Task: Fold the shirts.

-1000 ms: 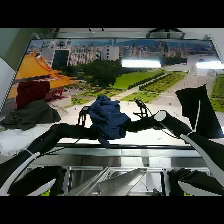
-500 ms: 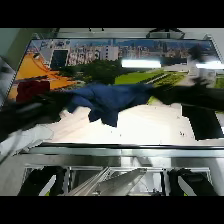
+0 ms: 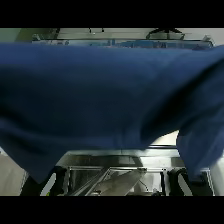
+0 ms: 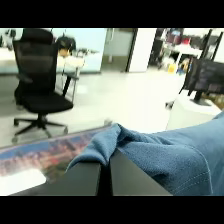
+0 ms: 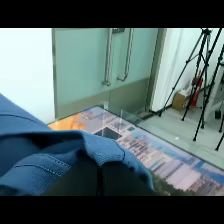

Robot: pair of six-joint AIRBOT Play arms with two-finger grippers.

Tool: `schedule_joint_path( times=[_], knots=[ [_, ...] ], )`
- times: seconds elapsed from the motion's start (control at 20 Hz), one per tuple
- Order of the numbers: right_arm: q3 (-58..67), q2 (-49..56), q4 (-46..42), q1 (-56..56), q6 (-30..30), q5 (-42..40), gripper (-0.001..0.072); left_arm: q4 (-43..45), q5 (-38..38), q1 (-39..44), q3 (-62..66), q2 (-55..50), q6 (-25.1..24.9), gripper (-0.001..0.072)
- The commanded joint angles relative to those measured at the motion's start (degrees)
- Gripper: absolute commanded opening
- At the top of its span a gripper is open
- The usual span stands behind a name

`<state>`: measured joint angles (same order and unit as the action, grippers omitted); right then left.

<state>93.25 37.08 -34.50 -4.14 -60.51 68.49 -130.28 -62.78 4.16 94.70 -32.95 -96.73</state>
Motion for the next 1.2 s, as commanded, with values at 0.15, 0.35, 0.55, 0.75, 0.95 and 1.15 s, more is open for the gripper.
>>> schedule_joint_path(
  times=[0.15, 0.35, 0.55, 0.75, 0.95, 1.15],
  knots=[
    [-14.51, 12.72, -0.2, 1.36, 2.14, -0.87, 0.0018, -0.26, -2.71, 0.74, 2.36, -29.33, -7.06, 0.0019],
    [-24.83, 26.75, -0.2, 3.61, 6.82, -10.99, 0.0018, -0.26, 3.43, 3.34, 5.55, -53.02, -12.98, 0.0019],
    [-25.31, 44.02, -0.33, 3.06, 6.75, -19.76, 0.0018, -0.31, -0.04, 3.32, 19.41, -74.62, -12.92, 0.0022],
    [-24.74, 54.8, -0.37, 2.05, 8.11, -23.93, 0.0019, -0.33, -2.93, 2.43, 24.26, -81.48, -10.73, 0.0696],
    [-20.81, 56.5, -0.39, -2.78, 10.23, -24.11, 0.0019, -0.26, -11.52, -1.7, 17.9, -75.93, -7.89, 0.0696],
    [-17.62, 56.5, -0.39, -7.41, 10.25, -24.13, 0.0019, -0.17, -21.42, -1.99, 1.6, -67.54, -4.7, 0.0695]
  ],
)
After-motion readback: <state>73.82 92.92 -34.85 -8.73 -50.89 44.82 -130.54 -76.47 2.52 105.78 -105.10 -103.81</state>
